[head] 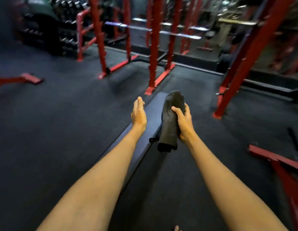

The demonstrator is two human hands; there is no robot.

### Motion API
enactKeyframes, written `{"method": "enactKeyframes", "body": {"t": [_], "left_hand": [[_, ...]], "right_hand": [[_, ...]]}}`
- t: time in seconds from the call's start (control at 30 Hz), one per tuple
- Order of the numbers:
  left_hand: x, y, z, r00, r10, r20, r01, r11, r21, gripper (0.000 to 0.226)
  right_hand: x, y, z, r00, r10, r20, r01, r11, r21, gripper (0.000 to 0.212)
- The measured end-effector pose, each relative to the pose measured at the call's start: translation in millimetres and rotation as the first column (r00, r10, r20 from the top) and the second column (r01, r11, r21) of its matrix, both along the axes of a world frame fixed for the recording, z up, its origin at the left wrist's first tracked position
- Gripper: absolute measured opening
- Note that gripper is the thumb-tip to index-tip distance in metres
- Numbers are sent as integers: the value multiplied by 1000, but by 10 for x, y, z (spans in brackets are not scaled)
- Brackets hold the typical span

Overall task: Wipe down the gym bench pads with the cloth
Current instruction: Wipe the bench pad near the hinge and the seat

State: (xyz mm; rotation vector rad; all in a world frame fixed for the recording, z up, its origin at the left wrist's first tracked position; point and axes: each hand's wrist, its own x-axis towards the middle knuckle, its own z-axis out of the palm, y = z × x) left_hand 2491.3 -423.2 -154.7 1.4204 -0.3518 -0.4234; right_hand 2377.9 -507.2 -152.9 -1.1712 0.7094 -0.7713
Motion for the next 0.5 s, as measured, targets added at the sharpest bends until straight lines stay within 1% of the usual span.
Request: {"method": "enactKeyframes", "body": {"t": [0.1,0.17,0.23,0.3,0.4,0.5], "left_hand": [[-366,-592,302,988,-147,35,149,986,-67,44],[-650,-1004,437,966,-253,59,257,962,-88,34],[-966,-1436,491,931,-358,66,363,928,-88,26],[-1275,-1802,518,891,-446,88,453,888,-79,31],[-1681,-2334,571,851,-516,102,524,847,-90,42],[-1983,-2835,636,809,-567,155,582,809,-78,33]], "right_hand": [[-467,-382,318,987,-135,83,130,989,66,40],[-802,-661,447,962,-229,149,213,970,119,38],[-1148,-943,512,933,-302,196,276,949,151,42],[-1468,-1203,549,908,-371,194,351,927,129,49],[-1863,-1641,592,874,-455,168,446,890,94,51],[-2161,-2134,635,840,-517,167,513,856,69,42]]}}
